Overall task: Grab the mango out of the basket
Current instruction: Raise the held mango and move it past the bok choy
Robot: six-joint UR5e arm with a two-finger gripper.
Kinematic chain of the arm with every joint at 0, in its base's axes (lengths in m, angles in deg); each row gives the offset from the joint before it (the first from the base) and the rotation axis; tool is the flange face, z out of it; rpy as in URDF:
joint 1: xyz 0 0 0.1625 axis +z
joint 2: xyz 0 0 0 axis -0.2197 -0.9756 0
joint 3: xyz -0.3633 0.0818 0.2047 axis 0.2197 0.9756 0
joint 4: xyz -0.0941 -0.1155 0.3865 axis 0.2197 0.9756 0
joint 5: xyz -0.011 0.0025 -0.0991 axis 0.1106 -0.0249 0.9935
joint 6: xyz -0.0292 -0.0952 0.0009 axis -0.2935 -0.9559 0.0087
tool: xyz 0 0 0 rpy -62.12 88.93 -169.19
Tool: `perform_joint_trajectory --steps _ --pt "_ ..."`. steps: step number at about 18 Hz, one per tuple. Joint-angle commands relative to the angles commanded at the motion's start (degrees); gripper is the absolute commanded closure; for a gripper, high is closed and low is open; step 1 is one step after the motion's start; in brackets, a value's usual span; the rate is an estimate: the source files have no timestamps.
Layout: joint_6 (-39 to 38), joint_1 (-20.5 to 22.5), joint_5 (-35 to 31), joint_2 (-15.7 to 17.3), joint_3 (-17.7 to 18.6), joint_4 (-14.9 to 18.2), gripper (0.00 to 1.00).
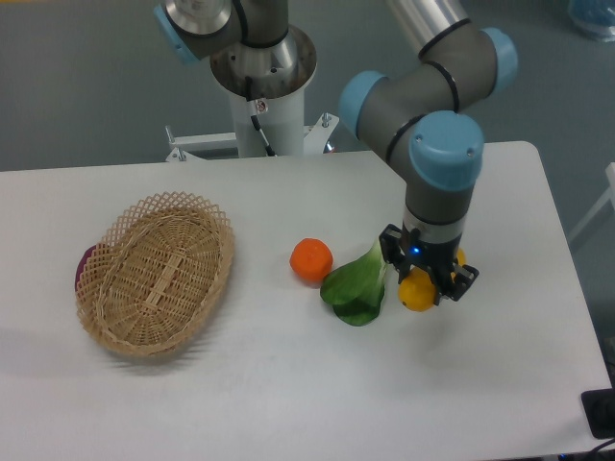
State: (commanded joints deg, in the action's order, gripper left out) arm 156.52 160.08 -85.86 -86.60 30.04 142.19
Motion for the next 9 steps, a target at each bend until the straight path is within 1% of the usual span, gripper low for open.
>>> perform_joint_trajectory --steps 2,9 --pt "0.00 0.00 0.00 -0.44 -0.63 0.37 0.64" --pt "-0.09 -0.09 -0.53 -0.53 -0.01 -0.07 0.65"
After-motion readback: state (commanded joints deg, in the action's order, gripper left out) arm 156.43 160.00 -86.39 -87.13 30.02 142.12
